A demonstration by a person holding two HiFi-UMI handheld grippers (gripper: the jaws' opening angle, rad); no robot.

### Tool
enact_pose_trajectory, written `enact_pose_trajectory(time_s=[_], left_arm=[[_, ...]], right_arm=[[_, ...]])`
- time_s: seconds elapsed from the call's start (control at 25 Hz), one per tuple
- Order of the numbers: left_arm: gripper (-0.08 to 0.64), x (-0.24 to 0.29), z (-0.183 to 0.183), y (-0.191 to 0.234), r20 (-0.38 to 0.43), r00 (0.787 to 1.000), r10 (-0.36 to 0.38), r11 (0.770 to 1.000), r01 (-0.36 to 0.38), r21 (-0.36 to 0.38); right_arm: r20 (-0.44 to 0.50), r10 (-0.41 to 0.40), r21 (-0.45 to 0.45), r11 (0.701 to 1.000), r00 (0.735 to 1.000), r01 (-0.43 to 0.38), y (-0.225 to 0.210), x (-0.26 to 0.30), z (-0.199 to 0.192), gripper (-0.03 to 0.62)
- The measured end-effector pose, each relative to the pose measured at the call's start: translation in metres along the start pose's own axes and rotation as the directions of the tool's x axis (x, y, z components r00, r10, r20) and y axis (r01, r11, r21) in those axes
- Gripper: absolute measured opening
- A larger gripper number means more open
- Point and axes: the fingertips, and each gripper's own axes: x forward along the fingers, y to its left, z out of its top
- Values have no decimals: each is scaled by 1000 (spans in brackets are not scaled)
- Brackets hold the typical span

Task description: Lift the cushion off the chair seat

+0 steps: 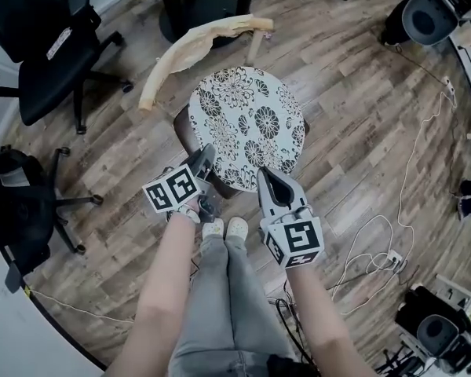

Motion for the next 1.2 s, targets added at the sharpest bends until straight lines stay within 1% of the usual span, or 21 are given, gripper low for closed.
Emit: enact_pose_trajectory(time_s=[0.24,0.52,0.76,0.92,1.2], left_arm=[[11,-8,8,-25,8,1000,-20,1000,20,12],[11,-15,16,-67,27,998,-51,999,51,3],[11,-25,27,-107,39,995,-89,994,86,60],[11,-32,40,-130,50,992,-114,990,109,85],[11,-47,55,-164,47,988,-144,980,136,145]], right_arm=[[27,-8,10,1000,1000,8,-3,-16,27,23],[52,-32,32,999,998,31,-11,-34,57,25],[83,-37,30,999,996,35,-18,-51,87,24],[102,-43,27,999,994,41,-17,-59,106,23],[116,-50,38,998,992,46,-9,-77,127,25]])
